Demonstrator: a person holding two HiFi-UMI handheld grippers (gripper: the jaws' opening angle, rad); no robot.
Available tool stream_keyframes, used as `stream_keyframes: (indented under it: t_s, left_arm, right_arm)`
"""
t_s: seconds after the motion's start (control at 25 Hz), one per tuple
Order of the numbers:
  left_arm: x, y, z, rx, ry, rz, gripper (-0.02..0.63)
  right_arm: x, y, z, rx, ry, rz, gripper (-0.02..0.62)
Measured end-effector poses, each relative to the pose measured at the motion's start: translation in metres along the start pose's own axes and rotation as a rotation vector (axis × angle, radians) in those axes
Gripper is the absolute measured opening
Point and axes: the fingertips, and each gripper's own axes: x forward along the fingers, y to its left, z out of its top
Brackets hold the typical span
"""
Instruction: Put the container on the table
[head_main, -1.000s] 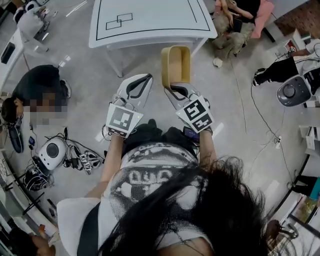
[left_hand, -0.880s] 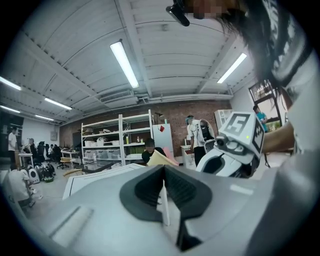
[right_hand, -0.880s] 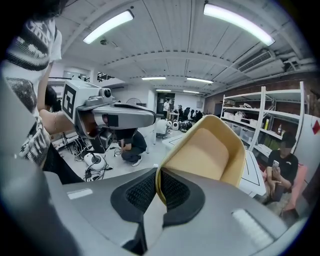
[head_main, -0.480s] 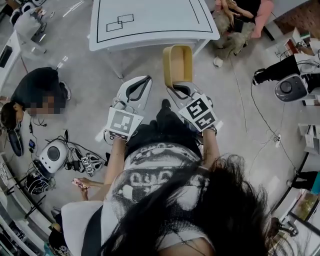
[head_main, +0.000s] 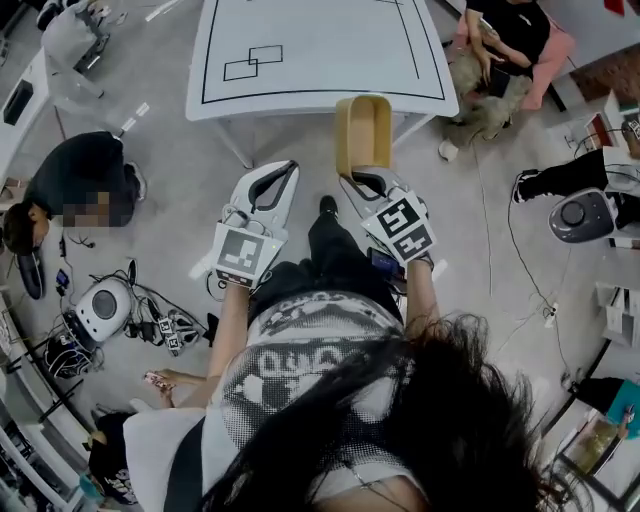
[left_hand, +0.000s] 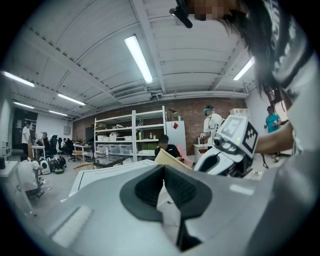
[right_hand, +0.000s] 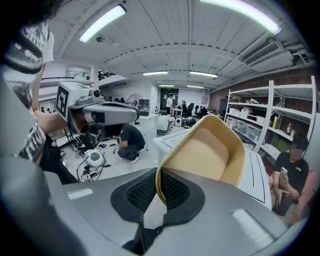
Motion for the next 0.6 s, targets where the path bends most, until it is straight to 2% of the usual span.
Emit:
stream_keyframes:
  t_s: [0.4, 0.6]
  left_arm:
    - [0.156, 0.062, 0.027, 0.012, 0.018, 0.032, 0.0]
    - [0.216, 0.082, 0.028, 0.012, 0.047, 0.051, 0.0]
  right_arm:
    - [0.056, -0.153, 0.006, -0.031, 0.042, 0.063, 0.02]
    - [0.078, -0.212, 0.001, -0.023, 0.049, 0.094, 0.02]
